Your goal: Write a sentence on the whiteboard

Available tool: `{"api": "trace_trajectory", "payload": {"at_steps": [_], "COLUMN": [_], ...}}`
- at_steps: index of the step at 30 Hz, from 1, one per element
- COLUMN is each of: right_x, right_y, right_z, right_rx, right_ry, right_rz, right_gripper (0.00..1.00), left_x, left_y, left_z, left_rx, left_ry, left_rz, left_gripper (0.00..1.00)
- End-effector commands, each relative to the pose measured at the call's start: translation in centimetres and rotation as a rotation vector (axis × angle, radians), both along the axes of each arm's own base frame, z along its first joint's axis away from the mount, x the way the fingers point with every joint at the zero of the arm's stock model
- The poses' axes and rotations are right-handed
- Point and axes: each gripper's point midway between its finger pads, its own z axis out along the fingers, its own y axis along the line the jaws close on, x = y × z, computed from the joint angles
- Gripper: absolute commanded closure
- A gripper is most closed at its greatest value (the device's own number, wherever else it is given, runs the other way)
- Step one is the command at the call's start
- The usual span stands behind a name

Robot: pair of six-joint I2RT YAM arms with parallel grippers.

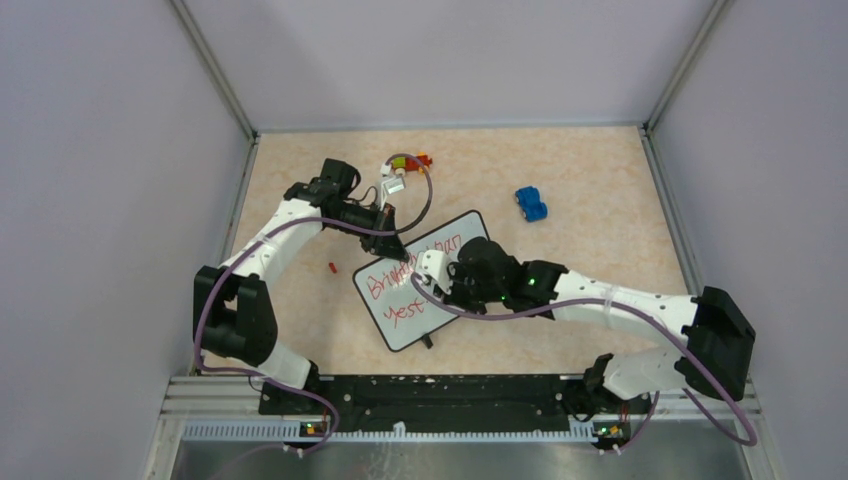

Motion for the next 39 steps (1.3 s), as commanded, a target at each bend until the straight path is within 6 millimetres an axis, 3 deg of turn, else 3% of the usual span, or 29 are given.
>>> {"api": "trace_trajectory", "payload": {"at_steps": [1,10,16,23,32,39], "right_x": [1.7,3.1,3.4,3.3,1.7,1.1], "right_y": [0.4,-1.4,-0.5,0.7,1.2,0.1], "right_z": [1.9,3.1,4.2,4.2,1.9,0.5], "right_rx": [0.043,0.045,0.076,0.094,0.054,0.016], "right_ry": [-0.059,-0.086,-0.091,-0.065,-0.021,-0.011], "right_rz": [-0.034,-0.084,-0.075,-0.051,-0.01,-0.015], "right_gripper": [1.0,1.0,1.0,1.0,1.0,1.0], "left_x": [-0.5,-0.4,-0.3,-0.4,-0.4,-0.5], "left_y": [-0.1,-0.2,-0.2,-0.1,-0.1,-0.1], "left_z": [-0.7,-0.7,-0.6,-0.6,-0.7,-0.7], "left_rx": [0.022,0.02,0.021,0.022,0.022,0.024], "left_ry": [0.024,0.022,0.023,0.02,0.021,0.018], "left_rz": [-0.017,-0.017,-0.016,-0.017,-0.02,-0.02], "left_gripper": [1.0,1.0,1.0,1.0,1.0,1.0]}}
